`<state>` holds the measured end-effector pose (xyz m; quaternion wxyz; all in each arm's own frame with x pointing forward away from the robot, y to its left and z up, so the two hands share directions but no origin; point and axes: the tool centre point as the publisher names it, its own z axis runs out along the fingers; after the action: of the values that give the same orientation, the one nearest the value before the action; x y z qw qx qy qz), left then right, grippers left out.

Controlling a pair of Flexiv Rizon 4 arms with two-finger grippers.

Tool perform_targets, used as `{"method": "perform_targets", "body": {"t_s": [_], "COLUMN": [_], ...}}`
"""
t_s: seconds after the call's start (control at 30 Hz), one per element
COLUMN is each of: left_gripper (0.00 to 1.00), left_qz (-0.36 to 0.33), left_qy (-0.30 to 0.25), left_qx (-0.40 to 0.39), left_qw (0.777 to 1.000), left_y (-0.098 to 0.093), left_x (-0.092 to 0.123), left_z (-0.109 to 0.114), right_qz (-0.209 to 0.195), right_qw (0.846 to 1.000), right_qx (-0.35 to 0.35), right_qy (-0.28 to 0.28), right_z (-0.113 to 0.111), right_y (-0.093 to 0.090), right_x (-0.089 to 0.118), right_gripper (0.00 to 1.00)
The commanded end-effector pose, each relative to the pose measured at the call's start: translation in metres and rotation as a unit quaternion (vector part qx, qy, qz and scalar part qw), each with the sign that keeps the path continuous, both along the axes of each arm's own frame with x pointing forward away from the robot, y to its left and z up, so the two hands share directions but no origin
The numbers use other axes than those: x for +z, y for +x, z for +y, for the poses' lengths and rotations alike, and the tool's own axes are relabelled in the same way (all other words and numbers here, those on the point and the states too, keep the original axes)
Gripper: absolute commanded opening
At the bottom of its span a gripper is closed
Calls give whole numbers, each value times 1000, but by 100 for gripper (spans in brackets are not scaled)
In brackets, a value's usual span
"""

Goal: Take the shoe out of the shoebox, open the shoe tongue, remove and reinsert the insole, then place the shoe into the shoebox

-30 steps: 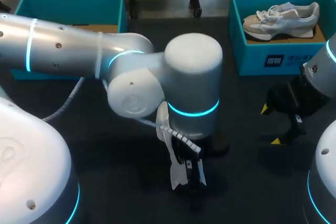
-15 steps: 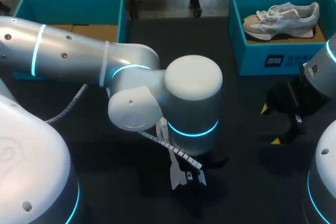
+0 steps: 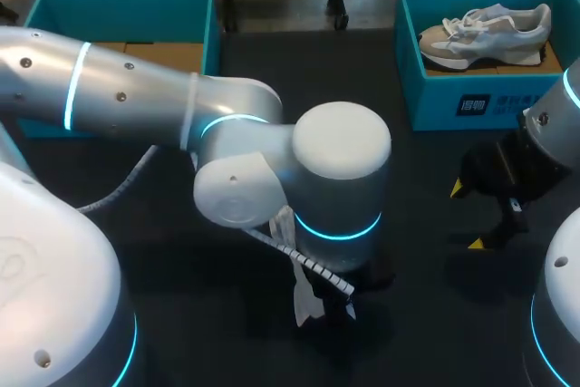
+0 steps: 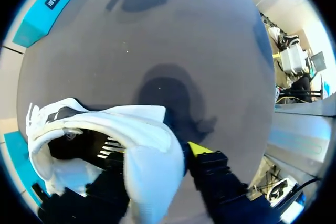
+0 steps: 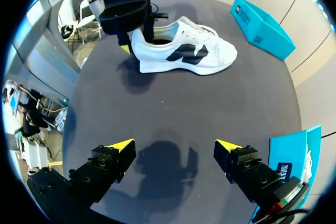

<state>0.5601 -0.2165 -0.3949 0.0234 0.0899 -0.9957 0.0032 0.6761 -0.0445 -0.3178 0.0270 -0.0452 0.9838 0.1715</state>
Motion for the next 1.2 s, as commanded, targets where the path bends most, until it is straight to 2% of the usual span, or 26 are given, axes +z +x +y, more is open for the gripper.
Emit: {"method": "perform_targets", "body": {"t_s": [0.03,0.27,0.53,0.87,0.97,1.2], "left_gripper": [0,0,0,0,0,0], "left_qz": [1,5,4,31,23,21], "left_qy": [5,-2,-15,-31,-29,-22], "left_qx": [2,11,-3,-45,-46,-49], "left_qw": [1000,1000,1000,998,998,998], "left_y": [4,13,35,91,104,151], "left_x": [-4,6,36,94,107,137], "left_z": [-3,4,19,46,52,74], "right_qz": [-1,-1,-1,-1,-1,-1], "right_qw": [1000,1000,1000,1000,1000,1000], "right_qx": [0,0,0,0,0,0], "right_qy": [-1,-1,-1,-1,-1,-1], "right_z": [0,0,0,0,0,0], "right_y": [-1,-1,-1,-1,-1,-1], "right_x": [0,0,0,0,0,0], "right_gripper": [100,100,100,100,100,100]}}
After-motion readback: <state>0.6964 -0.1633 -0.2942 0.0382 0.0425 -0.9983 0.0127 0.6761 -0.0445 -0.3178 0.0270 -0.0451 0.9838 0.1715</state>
